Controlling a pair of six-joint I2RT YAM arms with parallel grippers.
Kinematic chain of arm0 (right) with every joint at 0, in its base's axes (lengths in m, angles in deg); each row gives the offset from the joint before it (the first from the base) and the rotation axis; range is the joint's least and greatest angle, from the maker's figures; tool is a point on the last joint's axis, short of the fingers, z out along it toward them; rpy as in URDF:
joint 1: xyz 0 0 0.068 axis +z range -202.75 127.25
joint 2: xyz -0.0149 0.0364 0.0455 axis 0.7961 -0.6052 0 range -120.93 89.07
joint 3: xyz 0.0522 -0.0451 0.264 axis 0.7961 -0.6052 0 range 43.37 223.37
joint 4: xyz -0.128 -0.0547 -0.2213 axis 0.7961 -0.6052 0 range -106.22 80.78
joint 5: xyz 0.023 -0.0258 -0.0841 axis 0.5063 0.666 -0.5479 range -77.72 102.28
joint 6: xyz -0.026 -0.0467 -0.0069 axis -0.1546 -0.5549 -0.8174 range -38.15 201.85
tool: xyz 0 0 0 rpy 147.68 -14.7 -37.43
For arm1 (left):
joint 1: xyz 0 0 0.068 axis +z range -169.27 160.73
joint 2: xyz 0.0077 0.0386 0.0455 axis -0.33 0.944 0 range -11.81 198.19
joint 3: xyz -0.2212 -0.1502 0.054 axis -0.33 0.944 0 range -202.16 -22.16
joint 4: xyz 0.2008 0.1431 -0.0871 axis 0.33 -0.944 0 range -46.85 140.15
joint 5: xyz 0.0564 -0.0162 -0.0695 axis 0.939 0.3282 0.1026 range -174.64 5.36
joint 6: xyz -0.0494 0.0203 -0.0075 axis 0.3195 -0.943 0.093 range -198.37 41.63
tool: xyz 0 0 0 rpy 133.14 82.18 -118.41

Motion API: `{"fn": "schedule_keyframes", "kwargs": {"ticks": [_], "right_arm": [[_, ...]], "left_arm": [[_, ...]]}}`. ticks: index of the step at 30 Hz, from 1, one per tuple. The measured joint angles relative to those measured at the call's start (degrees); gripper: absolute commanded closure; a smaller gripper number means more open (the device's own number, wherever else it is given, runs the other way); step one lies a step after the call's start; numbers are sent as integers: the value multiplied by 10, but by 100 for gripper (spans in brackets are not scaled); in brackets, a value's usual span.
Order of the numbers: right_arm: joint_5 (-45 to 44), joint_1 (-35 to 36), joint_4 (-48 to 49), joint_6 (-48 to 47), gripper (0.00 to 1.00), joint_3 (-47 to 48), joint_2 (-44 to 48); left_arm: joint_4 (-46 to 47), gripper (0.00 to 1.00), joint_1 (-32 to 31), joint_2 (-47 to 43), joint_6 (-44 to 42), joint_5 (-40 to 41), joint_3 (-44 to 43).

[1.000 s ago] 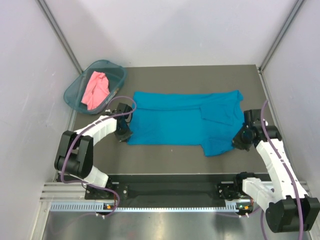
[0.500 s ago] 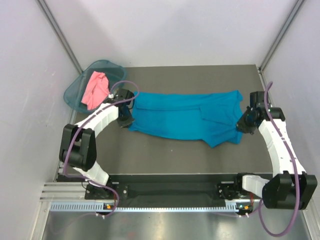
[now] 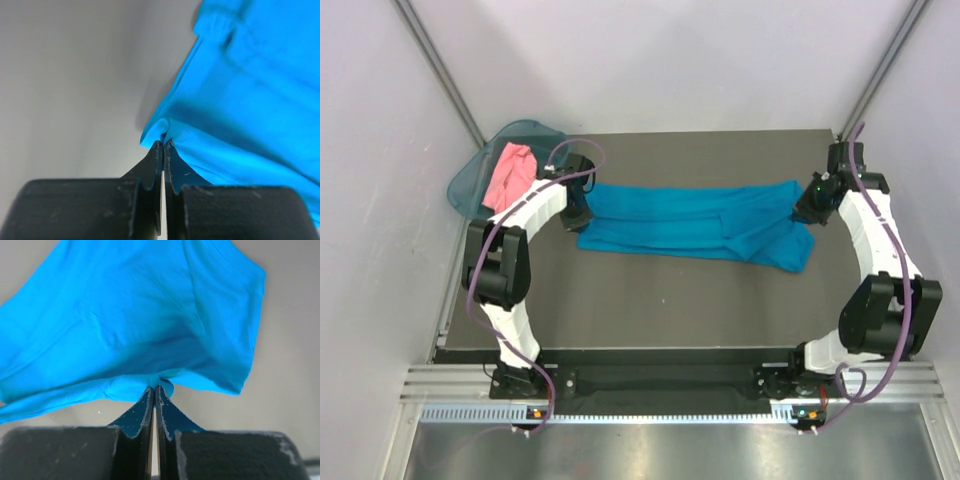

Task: Fold and stack the t-shirts
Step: Fold the tshirt

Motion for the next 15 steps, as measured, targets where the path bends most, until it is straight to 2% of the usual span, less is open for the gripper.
{"fn": "schedule_keyframes", "kwargs": {"ticks": [15], "right_arm": [[54,-10,29,-32,100,120,-142]], "left_arm": [[-12,100,12,108,-4,-11,-124]]}}
